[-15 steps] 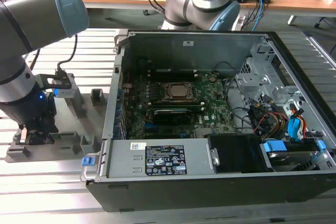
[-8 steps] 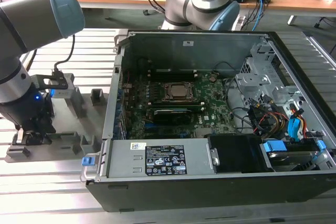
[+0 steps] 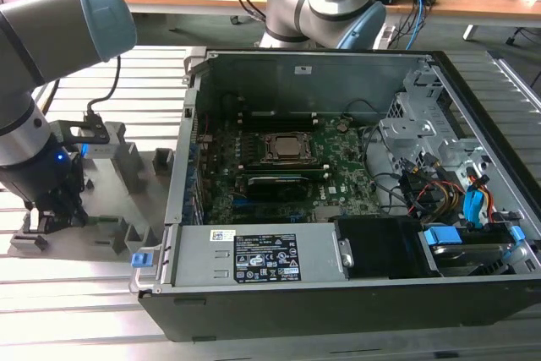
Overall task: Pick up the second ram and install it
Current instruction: 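Pick up the second ram and move it above second insertion slot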
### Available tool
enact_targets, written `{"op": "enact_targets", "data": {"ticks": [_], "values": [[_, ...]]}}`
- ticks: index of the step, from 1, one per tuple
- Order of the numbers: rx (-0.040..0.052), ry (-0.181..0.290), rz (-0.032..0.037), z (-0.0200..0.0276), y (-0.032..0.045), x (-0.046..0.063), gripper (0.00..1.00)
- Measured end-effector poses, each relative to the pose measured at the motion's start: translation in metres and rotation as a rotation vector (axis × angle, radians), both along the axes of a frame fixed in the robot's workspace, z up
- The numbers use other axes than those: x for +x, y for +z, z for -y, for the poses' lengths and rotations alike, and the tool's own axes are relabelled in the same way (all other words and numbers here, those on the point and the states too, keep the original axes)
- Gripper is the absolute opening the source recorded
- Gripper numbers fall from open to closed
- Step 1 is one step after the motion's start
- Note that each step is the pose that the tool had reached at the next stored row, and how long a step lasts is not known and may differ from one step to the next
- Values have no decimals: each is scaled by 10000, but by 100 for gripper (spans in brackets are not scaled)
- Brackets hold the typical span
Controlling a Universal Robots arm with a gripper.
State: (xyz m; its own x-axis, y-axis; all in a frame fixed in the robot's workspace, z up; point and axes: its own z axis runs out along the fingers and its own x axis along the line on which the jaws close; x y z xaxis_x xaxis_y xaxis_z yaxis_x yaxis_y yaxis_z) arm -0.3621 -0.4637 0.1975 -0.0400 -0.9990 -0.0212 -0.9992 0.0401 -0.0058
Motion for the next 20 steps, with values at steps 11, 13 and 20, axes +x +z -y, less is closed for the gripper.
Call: {"op": "enact_targets", "data": {"ticks": [11, 13, 20], "values": [[0, 0, 0, 0, -4, 0, 14], [1, -1, 0, 0, -5, 1, 14], [0, 0, 0, -3, 221, 1, 14]]}}
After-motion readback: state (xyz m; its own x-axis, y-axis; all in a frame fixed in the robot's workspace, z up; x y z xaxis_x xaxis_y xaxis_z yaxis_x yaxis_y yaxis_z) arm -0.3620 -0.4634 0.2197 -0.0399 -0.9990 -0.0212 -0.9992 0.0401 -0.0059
